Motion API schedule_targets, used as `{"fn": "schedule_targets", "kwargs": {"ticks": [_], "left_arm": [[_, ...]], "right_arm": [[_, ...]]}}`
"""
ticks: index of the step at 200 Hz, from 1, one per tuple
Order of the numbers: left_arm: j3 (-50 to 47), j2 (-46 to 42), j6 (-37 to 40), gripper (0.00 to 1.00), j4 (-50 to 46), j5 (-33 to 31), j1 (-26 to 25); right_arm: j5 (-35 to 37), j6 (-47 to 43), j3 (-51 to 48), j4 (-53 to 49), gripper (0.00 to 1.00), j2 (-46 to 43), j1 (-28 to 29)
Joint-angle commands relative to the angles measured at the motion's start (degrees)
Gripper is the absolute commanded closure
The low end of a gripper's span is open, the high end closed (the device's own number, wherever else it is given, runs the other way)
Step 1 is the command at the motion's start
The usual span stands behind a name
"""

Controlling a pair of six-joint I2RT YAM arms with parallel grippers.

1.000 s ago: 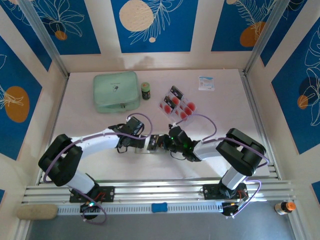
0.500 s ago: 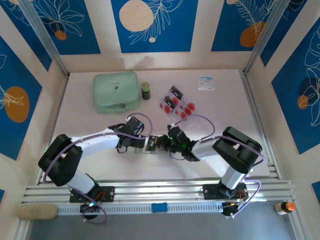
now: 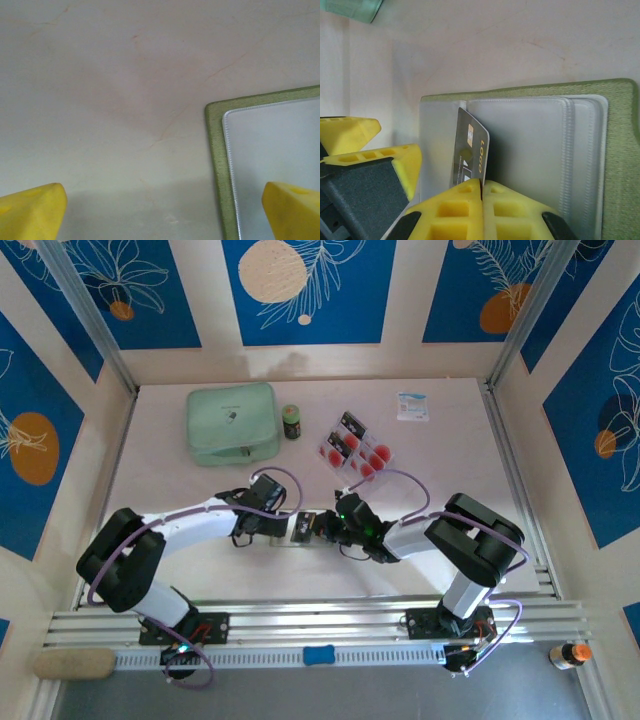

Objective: Put the credit cards into the card holder

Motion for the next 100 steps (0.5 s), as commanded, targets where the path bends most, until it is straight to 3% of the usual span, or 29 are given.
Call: {"fn": "schedule_targets", "kwargs": {"ticks": [1, 100], "left_arm": [[-0.95, -0.01, -0.24, 0.0, 0.42, 0.04, 0.71], [-1.81, 0.75, -0.15, 0.0, 1.41, 0.04, 0.93]], "right_arm": [[-1.04, -0.32, 0.57, -4.34, 1.0, -0.26, 0.42], [-2.84, -1.05, 2.58, -7.21, 1.0, 0.31, 0.07]]}}
